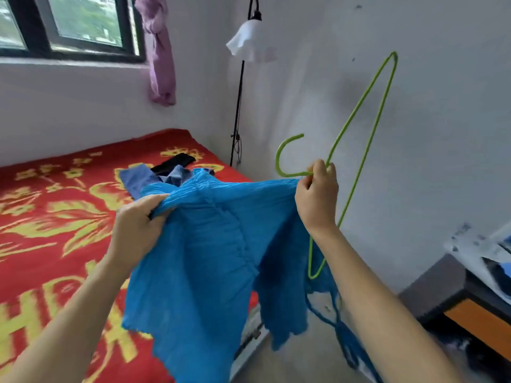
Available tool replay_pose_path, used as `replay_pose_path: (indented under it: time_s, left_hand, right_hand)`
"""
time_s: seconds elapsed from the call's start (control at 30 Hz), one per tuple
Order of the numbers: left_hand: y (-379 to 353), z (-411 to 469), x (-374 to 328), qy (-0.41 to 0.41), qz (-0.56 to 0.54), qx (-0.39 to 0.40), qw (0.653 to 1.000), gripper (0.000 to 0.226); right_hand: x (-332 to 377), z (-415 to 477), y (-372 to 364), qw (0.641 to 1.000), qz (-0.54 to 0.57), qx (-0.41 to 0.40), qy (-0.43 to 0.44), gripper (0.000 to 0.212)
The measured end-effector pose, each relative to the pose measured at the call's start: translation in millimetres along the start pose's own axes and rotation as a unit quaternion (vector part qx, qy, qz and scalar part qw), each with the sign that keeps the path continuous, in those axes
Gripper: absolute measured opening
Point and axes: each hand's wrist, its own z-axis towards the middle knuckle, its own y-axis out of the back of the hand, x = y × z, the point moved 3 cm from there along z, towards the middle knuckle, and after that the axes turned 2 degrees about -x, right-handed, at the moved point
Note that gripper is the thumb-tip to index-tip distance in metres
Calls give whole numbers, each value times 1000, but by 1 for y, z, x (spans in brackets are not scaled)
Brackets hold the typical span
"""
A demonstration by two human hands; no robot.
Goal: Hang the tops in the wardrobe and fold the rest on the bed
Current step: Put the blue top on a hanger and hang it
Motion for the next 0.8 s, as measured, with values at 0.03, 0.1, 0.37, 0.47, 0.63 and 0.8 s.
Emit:
replay_pose_path:
  time_s: [0.03, 0.1, 0.37, 0.47, 0.63, 0.8]
  left_hand:
    - [19, 1, 18, 8, 14, -15, 1000, 21]
    - [48, -4, 45, 31, 46, -35, 998, 22]
    - [147, -83, 140, 175, 198, -110, 958, 25]
    - [179, -133, 174, 251, 260, -97, 927, 35]
    - [196, -245, 242, 480, 329, 55, 812, 52]
    - [157, -312, 281, 588, 327, 281, 684, 53]
  right_hand:
    - [15, -5, -26, 1000, 19, 10, 16, 16]
    - [37, -15, -64, 997, 61, 31, 43, 16]
    - [98, -95, -190, 967, 159, 195, 44, 8]
    - [93, -130, -231, 938, 147, 312, 8, 11]
    - [59, -172, -285, 890, 67, 447, -57, 11]
    - [21, -186, -317, 843, -37, 530, -86, 15]
